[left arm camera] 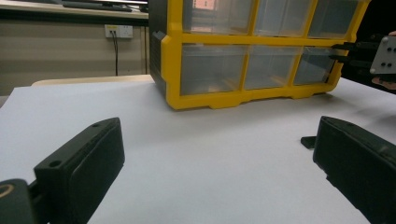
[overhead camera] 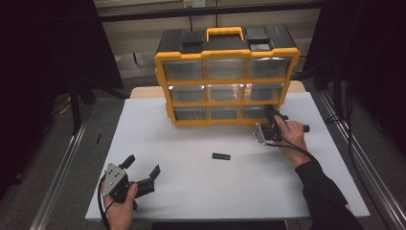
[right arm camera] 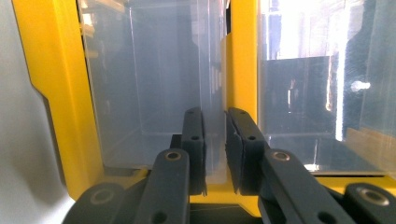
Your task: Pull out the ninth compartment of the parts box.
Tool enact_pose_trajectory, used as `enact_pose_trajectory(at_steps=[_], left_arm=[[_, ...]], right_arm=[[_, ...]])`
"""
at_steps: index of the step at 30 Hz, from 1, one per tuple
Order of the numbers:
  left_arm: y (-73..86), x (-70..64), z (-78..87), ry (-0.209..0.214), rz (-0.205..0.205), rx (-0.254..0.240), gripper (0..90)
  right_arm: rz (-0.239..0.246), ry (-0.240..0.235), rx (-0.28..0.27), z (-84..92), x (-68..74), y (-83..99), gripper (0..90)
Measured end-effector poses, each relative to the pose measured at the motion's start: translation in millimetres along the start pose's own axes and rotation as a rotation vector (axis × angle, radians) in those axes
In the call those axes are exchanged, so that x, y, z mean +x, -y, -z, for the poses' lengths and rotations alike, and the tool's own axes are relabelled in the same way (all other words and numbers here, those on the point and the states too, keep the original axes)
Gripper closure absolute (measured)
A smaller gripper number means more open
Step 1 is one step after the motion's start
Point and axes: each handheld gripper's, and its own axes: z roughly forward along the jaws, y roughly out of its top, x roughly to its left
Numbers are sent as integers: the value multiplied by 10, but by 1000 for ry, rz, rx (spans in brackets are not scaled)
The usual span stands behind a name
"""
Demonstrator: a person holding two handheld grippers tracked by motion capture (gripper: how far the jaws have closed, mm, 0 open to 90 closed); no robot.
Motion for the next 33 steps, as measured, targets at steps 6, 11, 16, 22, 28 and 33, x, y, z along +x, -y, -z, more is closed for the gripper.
enact_pose_trajectory(at_steps=[6,11,16,22,28,33], left_arm=[[1,-3,0,0,6,-5,22],[1,-3,1,0,5,-4,22],[2,-4,0,0,2,-1,21],[2,-2,2,-3,5,-4,22],[1,-2,3,-4,9,-7,22],[-2,-1,7,-2,5,-8,21]], right_arm=[[-2,-4,-13,3,-14,10,791],[-3,0,-19,14,-18,11,794],[-2,-5,-19,37,-25,5,794],[6,2,-31,50,-38,5,791],[-17,8,-40,61,-27,13,788],[-3,5,-37,79,-35,12,790]])
